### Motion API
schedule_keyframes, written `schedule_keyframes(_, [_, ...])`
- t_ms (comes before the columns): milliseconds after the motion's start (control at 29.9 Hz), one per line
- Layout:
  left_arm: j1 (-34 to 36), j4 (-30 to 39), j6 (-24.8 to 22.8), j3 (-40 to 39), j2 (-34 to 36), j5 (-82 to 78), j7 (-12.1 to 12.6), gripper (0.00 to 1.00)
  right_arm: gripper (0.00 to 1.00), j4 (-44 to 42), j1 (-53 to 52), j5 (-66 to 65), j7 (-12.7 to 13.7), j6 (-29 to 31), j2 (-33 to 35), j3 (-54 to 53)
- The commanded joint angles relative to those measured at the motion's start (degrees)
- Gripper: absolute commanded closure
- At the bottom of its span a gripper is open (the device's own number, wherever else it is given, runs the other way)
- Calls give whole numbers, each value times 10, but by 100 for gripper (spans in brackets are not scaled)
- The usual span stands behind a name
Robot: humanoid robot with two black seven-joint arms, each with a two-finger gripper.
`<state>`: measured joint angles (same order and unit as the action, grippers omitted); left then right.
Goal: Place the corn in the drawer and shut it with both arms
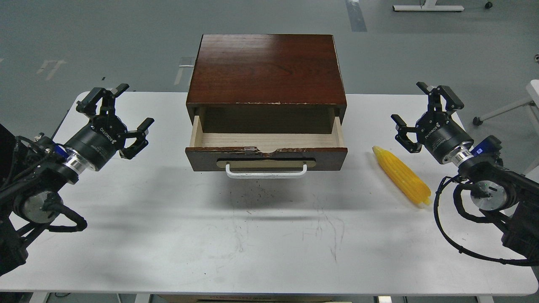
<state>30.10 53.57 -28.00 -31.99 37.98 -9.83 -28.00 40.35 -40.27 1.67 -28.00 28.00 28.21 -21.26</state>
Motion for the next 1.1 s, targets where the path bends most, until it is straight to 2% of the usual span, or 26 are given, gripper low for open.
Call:
schedule_keyframes(0, [-2, 0, 0, -1, 1, 0, 0, 0, 1, 1, 0, 0, 0, 0, 0, 0])
schedule_keyframes(568, [6, -7, 0, -2, 8, 1, 0, 0, 0, 4, -1, -4, 0, 0, 3, 3])
schedule_keyframes(836, [8, -7, 0, -2, 17, 0, 0, 0, 0, 15, -16, -22, 0, 0, 41, 4])
schedule_keyframes(970, [7, -5, 0, -2, 19, 0, 0, 0, 0, 53, -64, -156, 0, 0, 106, 11])
schedule_keyframes(1003, [7, -5, 0, -2, 19, 0, 0, 0, 0, 54, -64, -156, 0, 0, 106, 11])
schedule_keyframes(1070, [8, -5, 0, -2, 19, 0, 0, 0, 0, 71, -99, -270, 0, 0, 144, 17])
